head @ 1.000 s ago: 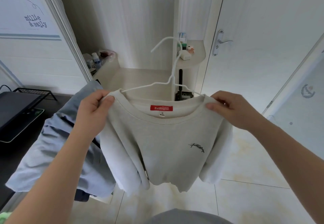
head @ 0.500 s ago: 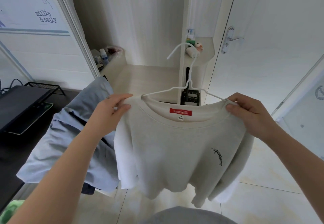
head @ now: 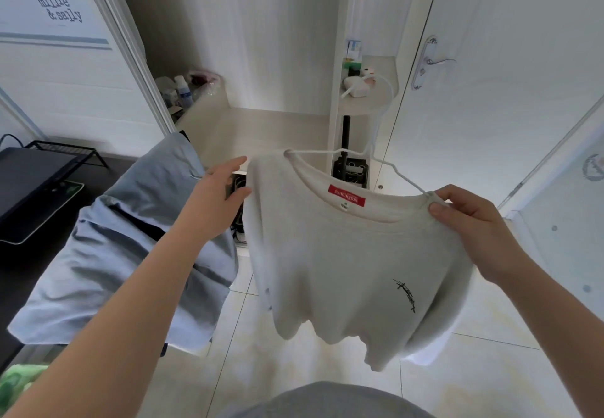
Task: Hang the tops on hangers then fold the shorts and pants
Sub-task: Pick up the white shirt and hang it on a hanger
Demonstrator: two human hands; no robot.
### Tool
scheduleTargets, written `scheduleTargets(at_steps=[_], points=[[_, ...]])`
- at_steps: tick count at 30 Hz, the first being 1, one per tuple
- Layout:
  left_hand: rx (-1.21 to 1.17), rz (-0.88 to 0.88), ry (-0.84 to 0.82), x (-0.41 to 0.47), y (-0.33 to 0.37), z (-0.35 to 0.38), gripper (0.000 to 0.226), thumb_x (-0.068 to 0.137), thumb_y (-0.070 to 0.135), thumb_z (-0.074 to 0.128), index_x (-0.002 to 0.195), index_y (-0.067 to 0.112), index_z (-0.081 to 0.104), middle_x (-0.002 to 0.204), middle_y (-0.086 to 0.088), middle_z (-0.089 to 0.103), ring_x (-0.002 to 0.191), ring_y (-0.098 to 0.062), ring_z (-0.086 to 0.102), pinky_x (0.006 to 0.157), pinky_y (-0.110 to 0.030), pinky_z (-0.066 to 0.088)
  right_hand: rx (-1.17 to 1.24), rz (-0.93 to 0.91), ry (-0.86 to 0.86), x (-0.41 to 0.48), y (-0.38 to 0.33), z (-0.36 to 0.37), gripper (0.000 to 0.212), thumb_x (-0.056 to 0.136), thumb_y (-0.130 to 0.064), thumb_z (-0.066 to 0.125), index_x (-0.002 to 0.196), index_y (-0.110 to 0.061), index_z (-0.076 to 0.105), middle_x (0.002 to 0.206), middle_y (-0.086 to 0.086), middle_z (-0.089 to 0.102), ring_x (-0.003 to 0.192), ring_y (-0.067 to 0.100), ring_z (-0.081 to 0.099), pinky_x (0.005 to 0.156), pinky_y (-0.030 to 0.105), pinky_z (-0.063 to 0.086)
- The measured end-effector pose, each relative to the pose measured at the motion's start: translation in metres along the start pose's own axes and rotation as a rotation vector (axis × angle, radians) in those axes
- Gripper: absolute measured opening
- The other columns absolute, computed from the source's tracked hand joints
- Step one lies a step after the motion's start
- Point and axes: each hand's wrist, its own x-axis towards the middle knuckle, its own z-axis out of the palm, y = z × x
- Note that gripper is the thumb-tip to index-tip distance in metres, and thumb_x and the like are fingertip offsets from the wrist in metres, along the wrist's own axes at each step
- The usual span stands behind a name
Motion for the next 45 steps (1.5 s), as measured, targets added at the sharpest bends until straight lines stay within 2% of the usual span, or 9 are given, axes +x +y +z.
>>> scheduleTargets(at_steps=[3, 7, 14, 21, 25, 30, 36, 41, 45], points=[[-0.053, -0.004, -0.051, 0.003, 0.003, 0.008, 0.044, 0.098, 0.023, 0.062, 0.14, 0.027, 0.052, 0.133, 0.001, 0.055, 0.11, -0.009, 0.055, 0.09, -0.018, 0.038, 0.137, 0.082, 0.007, 0.004, -0.002, 0.02, 0.023, 0.096, -0.011, 0.057, 0.079, -0.021, 0.07, 0.072, 0.0, 0.068, 0.062, 0.012, 0.062, 0.055, 0.017, 0.048], [-0.138, -0.017, -0.139, 0.011, 0.002, 0.013, 0.028, 0.098, 0.022, 0.061, 0.125, 0.029, 0.062, 0.124, 0.003, 0.063, 0.103, -0.004, 0.061, 0.076, -0.003, 0.042, 0.371, 0.167, -0.021, 0.019, -0.01, 0.066, 0.012, 0.085, -0.017, 0.062, 0.077, -0.02, 0.071, 0.078, 0.002, 0.071, 0.067, 0.014, 0.067, 0.058, 0.019, 0.052], [-0.287, 0.026, -0.195, 0.041, 0.002, -0.013, 0.023, 0.1, 0.031, 0.057, 0.12, 0.035, 0.065, 0.113, 0.015, 0.07, 0.104, -0.002, 0.064, 0.099, -0.032, 0.051, 0.651, 0.224, -0.164, 0.1, -0.033, 0.157, 0.02, 0.085, -0.013, 0.063, 0.104, -0.013, 0.07, 0.107, 0.01, 0.072, 0.095, 0.028, 0.068, 0.08, 0.04, 0.059], [-0.326, 0.175, -0.159, 0.104, 0.001, -0.092, 0.015, 0.099, 0.04, 0.053, 0.108, 0.044, 0.064, 0.103, 0.025, 0.069, 0.099, 0.003, 0.065, 0.091, -0.024, 0.053, 0.458, -0.061, -0.079, 0.224, -0.1, 0.232, 0.004, 0.083, -0.023, 0.068, 0.086, -0.022, 0.07, 0.087, 0.007, 0.058, 0.081, 0.023, 0.055, 0.075, 0.039, 0.048], [-0.274, 0.304, -0.151, 0.148, 0.004, -0.141, 0.015, 0.094, 0.05, 0.057, 0.104, 0.042, 0.065, 0.101, 0.028, 0.067, 0.093, 0.005, 0.064, 0.081, -0.015, 0.051, 0.395, -0.228, -0.026, 0.289, -0.146, 0.265, 0.006, 0.085, -0.022, 0.067, 0.086, -0.017, 0.066, 0.073, 0.002, 0.055, 0.065, 0.015, 0.053, 0.06, 0.029, 0.047], [-0.122, 0.416, -0.067, 0.209, 0.006, -0.204, 0.039, 0.073, 0.074, 0.057, 0.095, 0.042, 0.061, 0.094, 0.025, 0.066, 0.087, 0.002, 0.063, 0.077, -0.027, 0.053, 0.315, -0.391, -0.012, 0.358, -0.204, 0.301, 0.014, 0.082, -0.026, 0.066, 0.087, -0.015, 0.059, 0.066, -0.004, 0.053, 0.061, 0.011, 0.052, 0.06, 0.028, 0.044], [0.031, 0.446, 0.093, 0.279, 0.016, -0.267, 0.03, 0.084, 0.061, 0.065, 0.094, 0.034, 0.057, 0.085, 0.012, 0.064, 0.079, -0.01, 0.063, 0.075, -0.043, 0.055, 0.244, -0.527, 0.019, 0.427, -0.289, 0.335, 0.019, 0.078, -0.028, 0.066, 0.087, -0.014, 0.056, 0.065, -0.005, 0.051, 0.06, 0.012, 0.049, 0.063, 0.032, 0.041], [0.166, 0.462, 0.262, 0.339, 0.03, -0.306, 0.034, 0.086, 0.06, 0.063, 0.091, 0.031, 0.047, 0.084, 0.008, 0.061, 0.075, -0.014, 0.061, 0.07, -0.039, 0.054, 0.157, -0.643, 0.04, 0.491, -0.35, 0.354, 0.024, 0.077, -0.034, 0.066, 0.087, -0.016, 0.053, 0.064, -0.01, 0.048, 0.059, 0.008, 0.046, 0.064, 0.03, 0.039], [0.292, 0.464, 0.402, 0.393, 0.046, -0.33, 0.024, 0.093, 0.041, 0.056, 0.105, 0.024, 0.044, 0.083, 0.003, 0.059, 0.073, -0.023, 0.062, 0.07, -0.041, 0.056, 0.116, -0.754, 0.027, 0.547, -0.397, 0.36, 0.025, 0.086, -0.028, 0.065, 0.074, -0.021, 0.045, 0.066, -0.008, 0.041, 0.061, 0.009, 0.04, 0.064, 0.03, 0.034]])
